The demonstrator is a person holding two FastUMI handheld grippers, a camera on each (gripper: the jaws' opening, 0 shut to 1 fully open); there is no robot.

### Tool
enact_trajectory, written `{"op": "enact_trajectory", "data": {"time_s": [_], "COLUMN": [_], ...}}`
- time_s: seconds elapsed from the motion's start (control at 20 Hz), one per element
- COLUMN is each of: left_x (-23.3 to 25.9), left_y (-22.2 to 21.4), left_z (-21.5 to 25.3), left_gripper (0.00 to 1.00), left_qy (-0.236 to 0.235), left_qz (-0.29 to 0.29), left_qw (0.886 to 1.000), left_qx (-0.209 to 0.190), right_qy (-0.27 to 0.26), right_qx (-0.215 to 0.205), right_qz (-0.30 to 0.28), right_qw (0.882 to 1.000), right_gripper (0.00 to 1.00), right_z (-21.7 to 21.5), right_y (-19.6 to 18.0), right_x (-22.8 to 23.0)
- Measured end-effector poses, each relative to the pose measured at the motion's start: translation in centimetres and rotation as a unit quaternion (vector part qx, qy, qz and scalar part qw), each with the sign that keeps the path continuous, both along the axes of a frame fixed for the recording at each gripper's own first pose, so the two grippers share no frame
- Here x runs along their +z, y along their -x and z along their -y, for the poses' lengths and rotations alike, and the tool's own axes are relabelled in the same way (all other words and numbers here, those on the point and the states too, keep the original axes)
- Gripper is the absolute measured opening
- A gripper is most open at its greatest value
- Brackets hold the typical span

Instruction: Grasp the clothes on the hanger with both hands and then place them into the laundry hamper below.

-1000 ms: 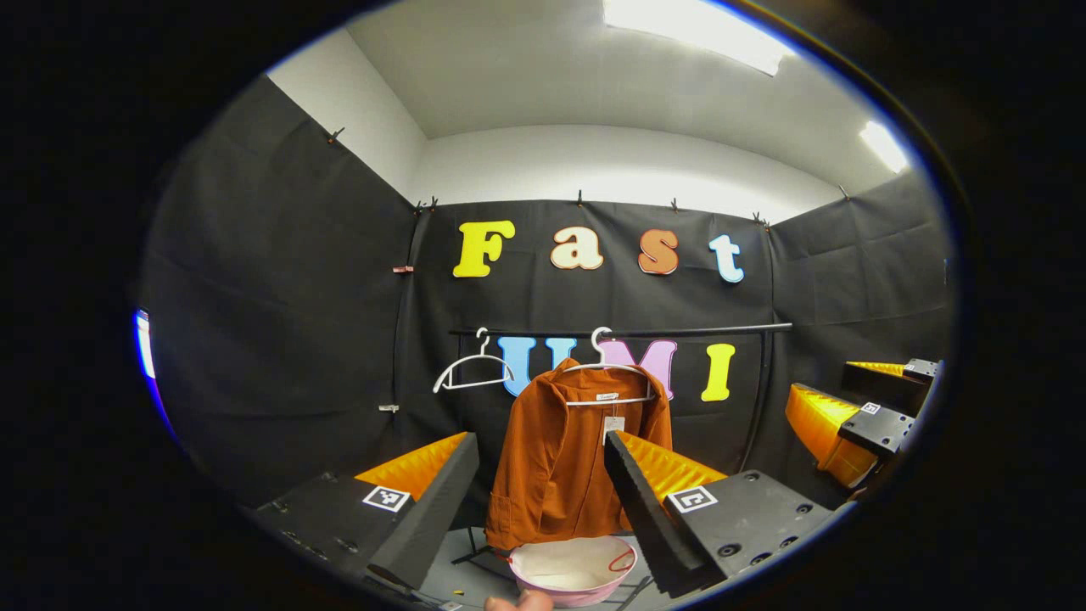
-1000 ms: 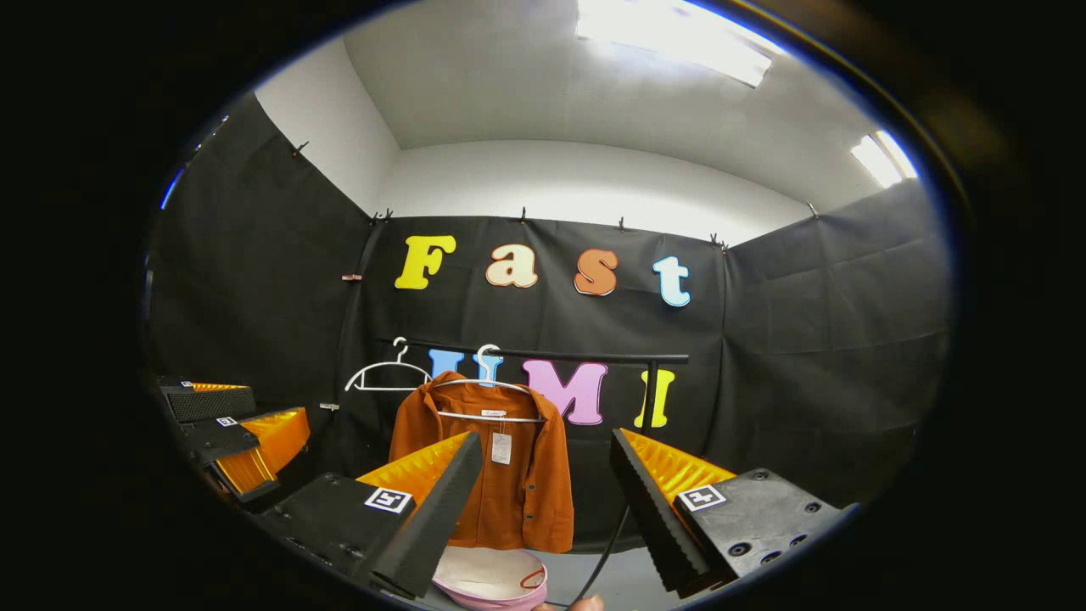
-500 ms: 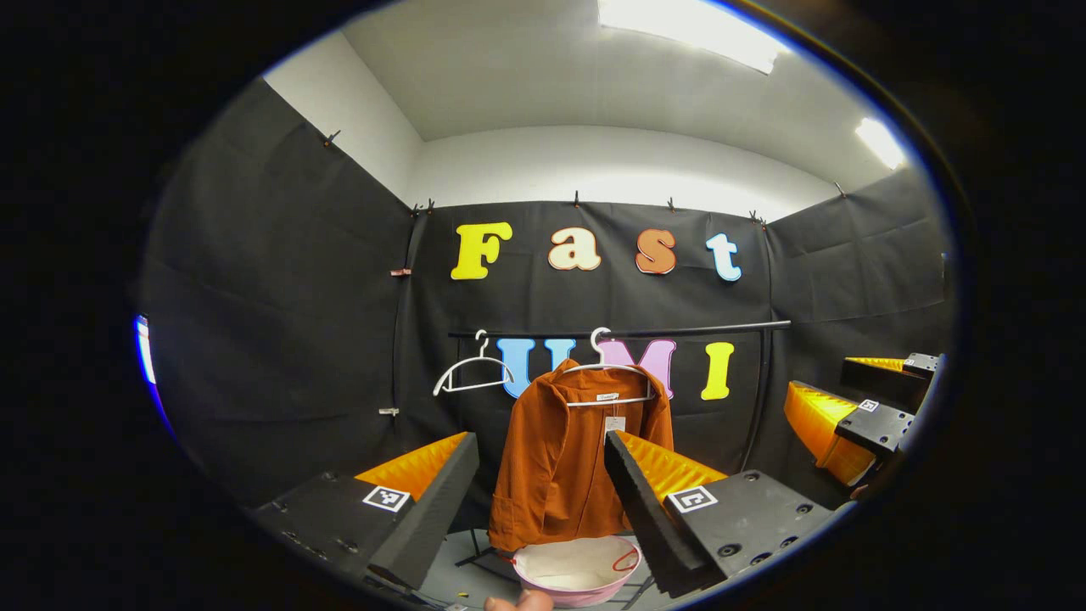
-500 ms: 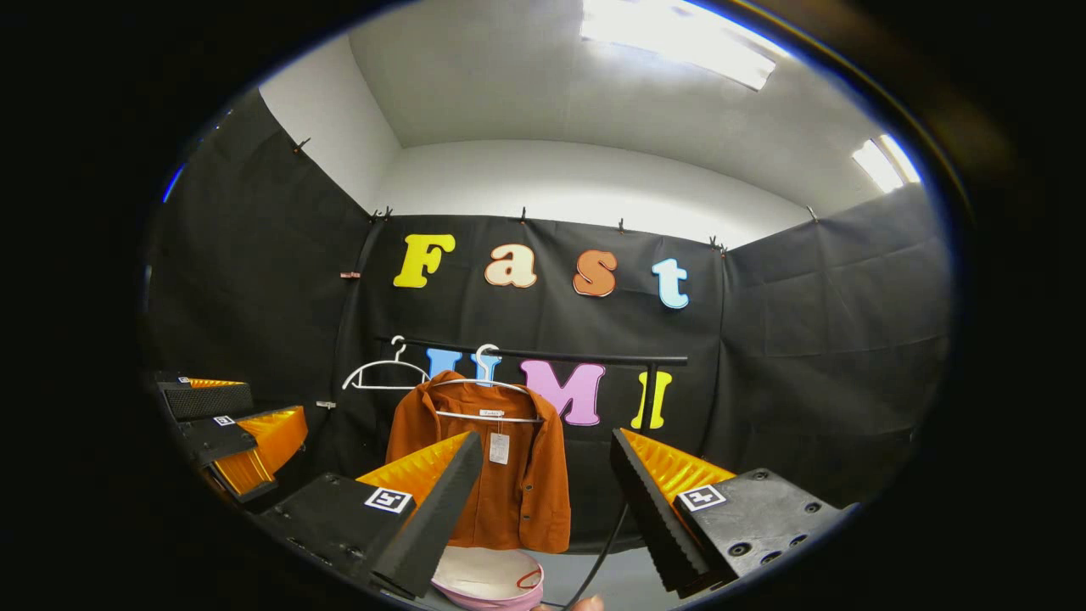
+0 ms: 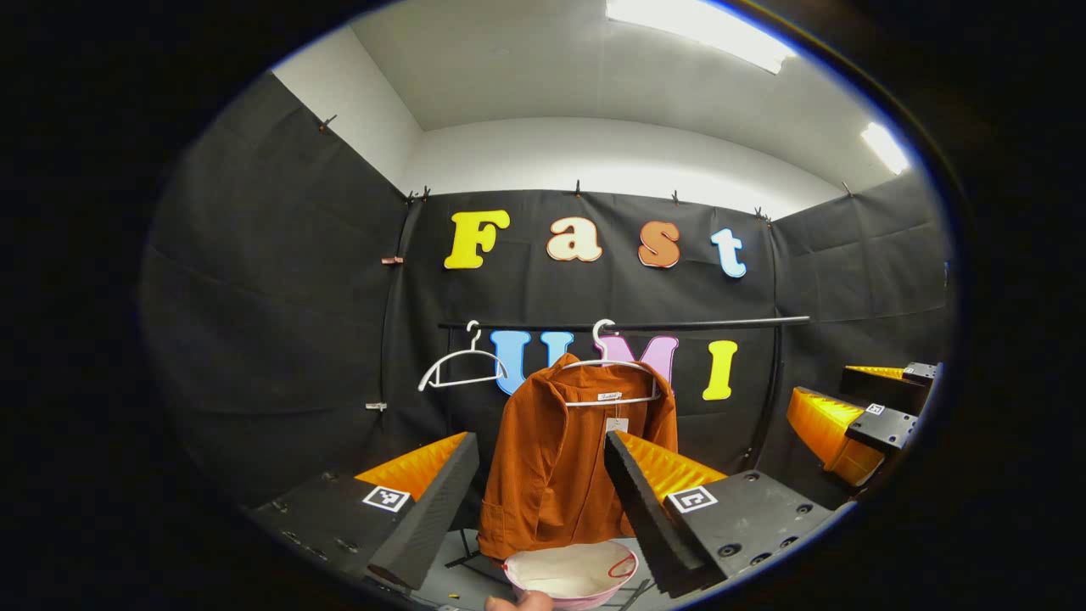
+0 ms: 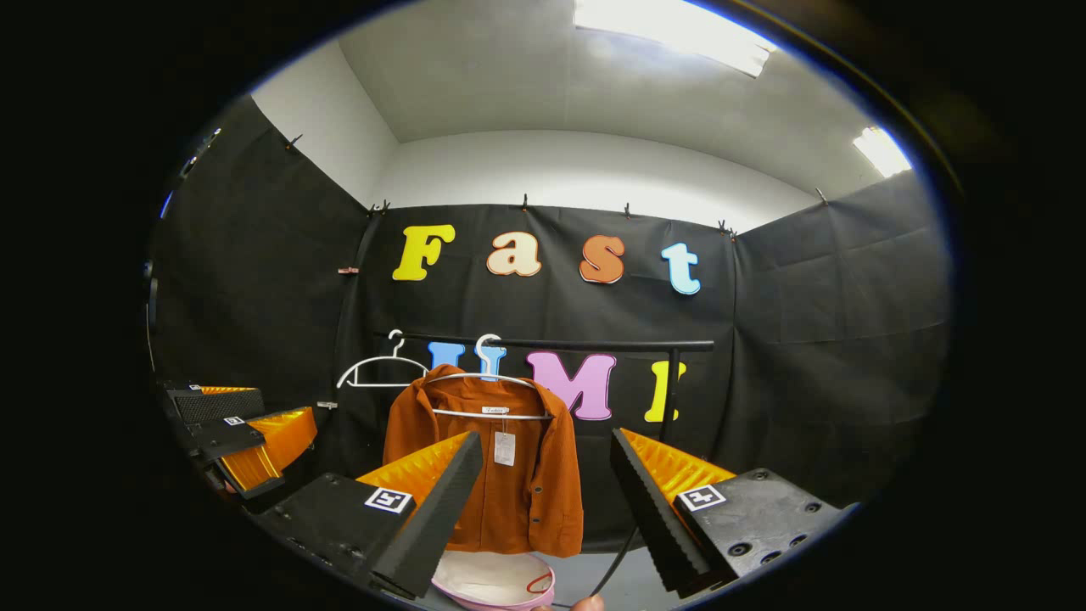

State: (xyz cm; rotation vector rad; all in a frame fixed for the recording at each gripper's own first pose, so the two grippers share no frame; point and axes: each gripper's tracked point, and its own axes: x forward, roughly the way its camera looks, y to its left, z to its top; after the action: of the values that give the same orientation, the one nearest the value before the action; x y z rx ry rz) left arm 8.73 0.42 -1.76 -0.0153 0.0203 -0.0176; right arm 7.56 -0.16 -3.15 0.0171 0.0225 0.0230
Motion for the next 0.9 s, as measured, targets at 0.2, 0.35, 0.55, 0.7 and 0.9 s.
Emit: {"op": "enact_trajectory", "data": {"time_s": [0.2, 0.35, 0.55, 0.7, 0.9], "left_x": [-2.0, -3.8, -6.3, -7.8, -9.5], "left_y": [-7.4, -13.5, -21.0, -25.7, -30.2], "left_z": [1.1, 1.8, 2.9, 2.2, 1.3], "left_gripper": [0.94, 0.95, 0.94, 0.95, 0.95], "left_qy": [-0.006, -0.014, -0.024, -0.017, -0.030], "left_qz": [-0.005, -0.011, -0.012, -0.014, -0.023], "left_qw": [1.000, 1.000, 1.000, 0.999, 0.996], "left_qx": [-0.004, 0.008, 0.013, 0.044, 0.075], "right_qy": [0.009, 0.012, 0.006, -0.001, -0.009], "right_qx": [0.007, 0.014, 0.021, 0.032, 0.028], "right_qz": [0.004, -0.004, -0.018, -0.022, -0.040], "right_qw": [1.000, 1.000, 1.000, 0.999, 0.999], "right_gripper": [0.98, 0.98, 0.98, 0.98, 0.98], "right_z": [0.1, 0.1, -0.2, -0.9, -1.3], "right_y": [-7.3, -13.4, -20.4, -24.3, -29.3], "right_x": [-3.3, -6.7, -10.4, -12.6, -16.3]}}
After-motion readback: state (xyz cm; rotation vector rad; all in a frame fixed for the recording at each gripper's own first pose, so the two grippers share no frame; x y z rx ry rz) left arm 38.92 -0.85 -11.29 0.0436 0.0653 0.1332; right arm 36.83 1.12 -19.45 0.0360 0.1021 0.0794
